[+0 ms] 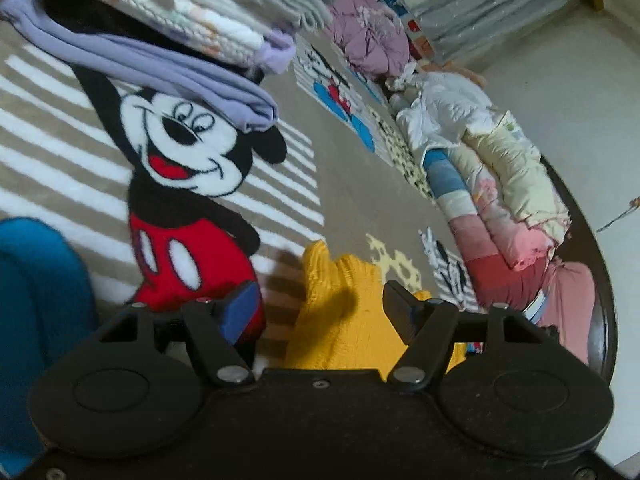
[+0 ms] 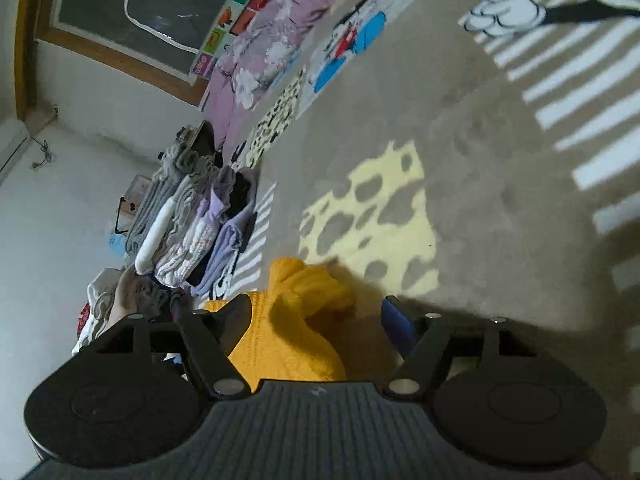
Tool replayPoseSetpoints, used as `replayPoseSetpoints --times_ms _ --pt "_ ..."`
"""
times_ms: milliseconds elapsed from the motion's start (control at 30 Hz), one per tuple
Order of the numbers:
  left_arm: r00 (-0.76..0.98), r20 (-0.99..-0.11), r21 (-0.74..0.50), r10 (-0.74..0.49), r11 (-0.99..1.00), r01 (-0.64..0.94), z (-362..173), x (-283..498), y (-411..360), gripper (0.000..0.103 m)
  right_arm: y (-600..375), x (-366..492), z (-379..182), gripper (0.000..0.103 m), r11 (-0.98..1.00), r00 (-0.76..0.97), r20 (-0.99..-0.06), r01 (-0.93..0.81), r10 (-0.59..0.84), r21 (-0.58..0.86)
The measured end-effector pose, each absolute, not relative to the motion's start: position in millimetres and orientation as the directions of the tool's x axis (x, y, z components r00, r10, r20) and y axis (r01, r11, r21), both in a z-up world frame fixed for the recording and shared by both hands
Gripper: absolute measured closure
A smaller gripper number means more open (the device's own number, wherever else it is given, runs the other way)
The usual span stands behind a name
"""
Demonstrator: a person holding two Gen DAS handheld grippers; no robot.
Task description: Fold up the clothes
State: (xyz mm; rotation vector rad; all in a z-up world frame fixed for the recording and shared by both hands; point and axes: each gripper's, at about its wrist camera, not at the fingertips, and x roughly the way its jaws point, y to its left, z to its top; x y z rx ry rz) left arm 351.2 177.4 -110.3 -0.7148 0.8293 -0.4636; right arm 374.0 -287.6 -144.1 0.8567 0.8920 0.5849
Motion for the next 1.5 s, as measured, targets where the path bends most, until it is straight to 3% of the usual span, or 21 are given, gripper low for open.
replayPoseSetpoints --times_ms 67,133,167,200,400,600,800,867,900,933,967,1033,1067,1100,1300,1333,1433,1500 --pt "0.592 -0.502 -0.728 -0.631 0.678 0.105 -112.9 356.1 172.8 0.04 -289.5 377.9 -147.1 0.032 0.507 0.521 -0.398 -0.079 0.755 0.858" --pt "0.591 -0.501 -0.722 -0.633 0.682 0.118 -112.9 358.3 169.6 0.052 -290.8 381.9 -149.3 0.033 0.474 0.527 -0.371 -0.069 0.764 0.878" --pt "0.591 -0.498 -0.72 -0.635 0.682 0.126 -112.8 358.7 168.5 0.056 -290.5 383.9 -150.3 0.038 0.46 0.527 -0.359 -0.069 0.77 0.885" --pt "0.595 -0.494 -0.716 -0.635 0.685 0.136 -111.8 358.0 168.0 0.065 -290.1 385.9 -151.4 0.049 0.446 0.525 -0.348 -0.069 0.777 0.892" --pt "0.634 -0.448 -0.683 -0.631 0.699 0.213 -98.9 350.8 165.7 0.081 -280.3 386.7 -151.9 0.077 0.413 0.51 -0.3 -0.122 0.806 0.903" --pt "0.684 -0.393 -0.63 -0.615 0.721 0.287 -82.2 342.9 162.5 0.095 -279.6 376.8 -114.4 0.085 0.46 0.576 -0.228 -0.294 0.785 0.838" --pt "0.711 -0.4 -0.597 -0.578 0.753 0.275 -79.6 344.7 163.0 0.098 -279.0 367.0 -88.8 0.094 0.624 0.66 -0.273 -0.378 0.7 0.684" --pt "0.711 -0.422 -0.595 -0.562 0.764 0.251 -81.9 347.1 166.2 0.095 -279.1 368.6 -89.5 0.094 0.652 0.669 -0.297 -0.37 0.681 0.662" --pt "0.71 -0.432 -0.594 -0.556 0.768 0.239 -83.2 348.3 167.9 0.08 -279.3 369.5 -90.9 0.093 0.668 0.673 -0.313 -0.363 0.67 0.65" --pt "0.713 -0.436 -0.595 -0.549 0.77 0.23 -84.1 348.2 169.5 0.058 -280.1 370.9 -93.3 0.09 0.673 0.676 -0.325 -0.346 0.662 0.653" --pt "0.714 -0.441 -0.597 -0.543 0.772 0.219 -84.9 348.3 170.8 0.05 -281.0 372.5 -95.8 0.088 0.677 0.677 -0.336 -0.326 0.655 0.66" --pt "0.707 -0.462 -0.59 -0.535 0.781 0.206 -87.6 350.2 170.0 0.049 -282.8 375.8 -101.3 0.065 0.68 0.676 -0.359 -0.289 0.643 0.674" --pt "0.702 -0.476 -0.584 -0.53 0.787 0.198 -89.9 351.4 169.1 0.049 -283.9 377.5 -104.4 0.045 0.68 0.672 -0.371 -0.271 0.64 0.682" --pt "0.695 -0.491 -0.578 -0.525 0.793 0.191 -92.4 352.6 168.3 0.049 -284.7 379.1 -107.8 0.04 0.681 0.666 -0.386 -0.254 0.638 0.687" --pt "0.665 -0.532 -0.561 -0.524 0.807 0.186 -105.5 358.3 157.2 0.05 -275.1 385.0 -129.4 0.042 0.69 0.611 -0.459 -0.207 0.645 0.694" --pt "0.662 -0.538 -0.556 -0.522 0.81 0.187 -107.0 358.9 155.2 0.055 -273.6 385.5 -132.2 0.043 0.688 0.603 -0.464 -0.206 0.649 0.696" --pt "0.656 -0.549 -0.541 -0.518 0.818 0.194 -111.0 359.9 149.6 0.079 -268.6 386.4 -141.0 0.065 0.676 0.581 -0.464 -0.215 0.668 0.705" --pt "0.657 -0.546 -0.533 -0.519 0.821 0.205 -112.7 359.1 147.0 0.097 -265.4 386.2 -145.2 0.089 0.665 0.567 -0.462 -0.218 0.682 0.714"
